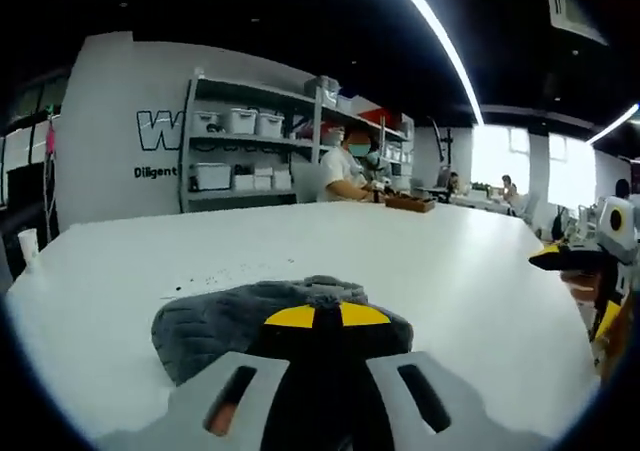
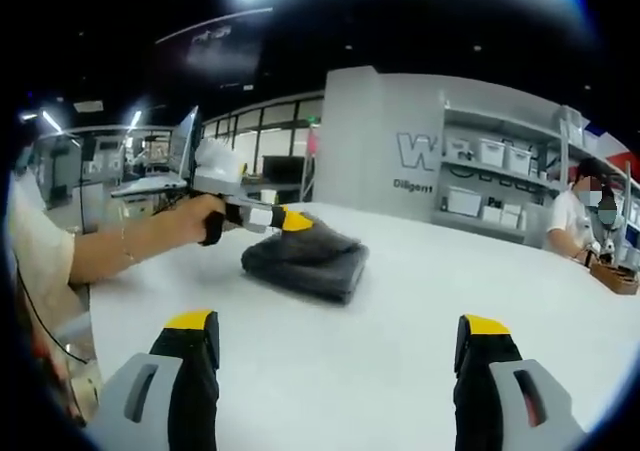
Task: Open the folded towel by lifting each exposed corner and separating the folded layers until the towel lies flat within the target outline without major curled edges
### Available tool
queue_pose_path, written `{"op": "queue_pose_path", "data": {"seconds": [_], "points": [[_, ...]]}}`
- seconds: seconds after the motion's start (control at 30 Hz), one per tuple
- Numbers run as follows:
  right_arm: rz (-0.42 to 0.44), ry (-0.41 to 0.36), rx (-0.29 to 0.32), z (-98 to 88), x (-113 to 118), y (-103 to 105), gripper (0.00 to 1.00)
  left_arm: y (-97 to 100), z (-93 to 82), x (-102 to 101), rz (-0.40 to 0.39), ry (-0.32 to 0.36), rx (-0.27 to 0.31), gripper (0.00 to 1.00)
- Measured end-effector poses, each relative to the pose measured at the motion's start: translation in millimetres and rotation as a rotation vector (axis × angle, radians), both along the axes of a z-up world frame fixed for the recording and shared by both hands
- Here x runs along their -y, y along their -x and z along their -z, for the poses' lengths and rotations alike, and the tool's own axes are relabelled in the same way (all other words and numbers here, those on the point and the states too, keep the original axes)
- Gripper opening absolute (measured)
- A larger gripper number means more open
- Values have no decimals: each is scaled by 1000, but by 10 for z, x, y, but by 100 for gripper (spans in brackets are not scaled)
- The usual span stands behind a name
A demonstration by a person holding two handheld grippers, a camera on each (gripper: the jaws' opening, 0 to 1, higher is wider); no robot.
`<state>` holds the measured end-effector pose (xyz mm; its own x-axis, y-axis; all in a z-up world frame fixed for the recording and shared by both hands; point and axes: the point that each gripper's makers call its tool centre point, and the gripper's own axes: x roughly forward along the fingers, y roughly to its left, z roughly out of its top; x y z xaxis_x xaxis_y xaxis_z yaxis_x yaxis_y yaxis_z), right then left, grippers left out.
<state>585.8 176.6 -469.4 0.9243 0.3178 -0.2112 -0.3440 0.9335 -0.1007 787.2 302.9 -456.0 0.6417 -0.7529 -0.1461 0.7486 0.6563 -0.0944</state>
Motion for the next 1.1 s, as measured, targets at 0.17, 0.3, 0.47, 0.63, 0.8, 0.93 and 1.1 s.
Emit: {"op": "queue_pose_path", "data": {"seconds": [0.17,0.3,0.47,0.63,0.8,0.93,1.1], "points": [[-10,-1,0,0,-50,-17,98,-107,-9,-243,-62,14,-4,4],[-18,6,-2,0,-87,-26,98,-192,-33,-465,-128,52,-12,4],[-29,11,-1,-14,-126,-43,98,-224,-13,-734,-176,50,-5,4],[-42,12,0,-24,-174,-68,98,-241,-60,-954,-228,44,34,4],[-53,6,7,-50,-224,-93,98,-255,-104,-1123,-259,35,50,4],[-62,10,5,-47,-265,-107,98,-265,-131,-1249,-288,41,57,4],[-72,13,7,-52,-299,-107,98,-268,-138,-1398,-311,56,50,4]]}}
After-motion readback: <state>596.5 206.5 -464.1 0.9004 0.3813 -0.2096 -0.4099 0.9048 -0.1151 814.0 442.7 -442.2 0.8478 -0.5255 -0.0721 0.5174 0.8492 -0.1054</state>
